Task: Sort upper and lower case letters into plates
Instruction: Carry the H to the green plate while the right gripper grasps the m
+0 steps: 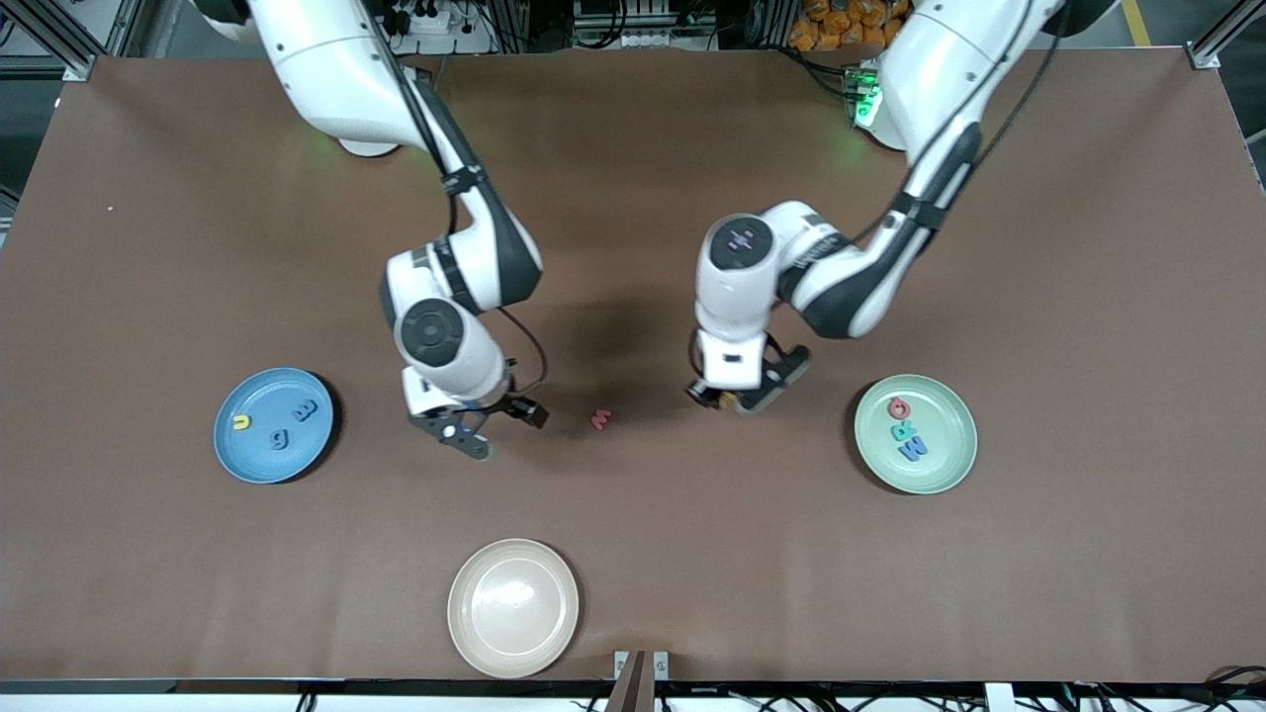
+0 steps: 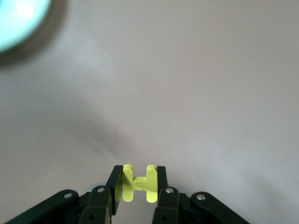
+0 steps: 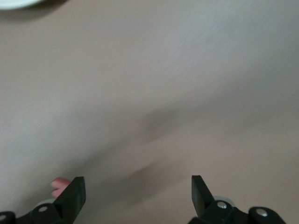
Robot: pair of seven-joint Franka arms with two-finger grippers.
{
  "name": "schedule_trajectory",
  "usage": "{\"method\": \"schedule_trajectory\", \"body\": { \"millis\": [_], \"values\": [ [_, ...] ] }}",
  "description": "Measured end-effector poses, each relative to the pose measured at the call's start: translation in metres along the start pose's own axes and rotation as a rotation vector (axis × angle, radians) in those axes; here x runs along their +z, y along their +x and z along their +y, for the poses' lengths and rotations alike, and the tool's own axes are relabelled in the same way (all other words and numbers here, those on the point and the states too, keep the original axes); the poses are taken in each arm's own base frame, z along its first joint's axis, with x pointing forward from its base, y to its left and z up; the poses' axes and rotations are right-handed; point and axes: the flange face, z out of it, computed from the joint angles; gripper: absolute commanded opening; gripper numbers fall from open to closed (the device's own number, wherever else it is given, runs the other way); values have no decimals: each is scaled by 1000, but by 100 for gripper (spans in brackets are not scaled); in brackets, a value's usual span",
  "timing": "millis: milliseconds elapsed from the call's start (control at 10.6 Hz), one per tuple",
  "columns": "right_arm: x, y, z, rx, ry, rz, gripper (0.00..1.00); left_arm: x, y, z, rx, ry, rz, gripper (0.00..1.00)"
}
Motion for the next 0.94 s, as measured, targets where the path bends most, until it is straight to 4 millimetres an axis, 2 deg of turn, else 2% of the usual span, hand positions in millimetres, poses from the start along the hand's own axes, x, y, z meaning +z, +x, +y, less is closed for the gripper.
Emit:
{"method": "schedule_trajectory", "body": {
  "millis": [378,756,945],
  "values": [
    [24,-35,-57,38,64,-10,100,2,99,-42,76,42,15,0],
    [58,-55,-76,10,59,-7,100,-1,182,-94,109,19,-40,0],
    [63,-59,-82,-1,62,-4,100,8,207,-119,122,39,-51,0]
  ]
}}
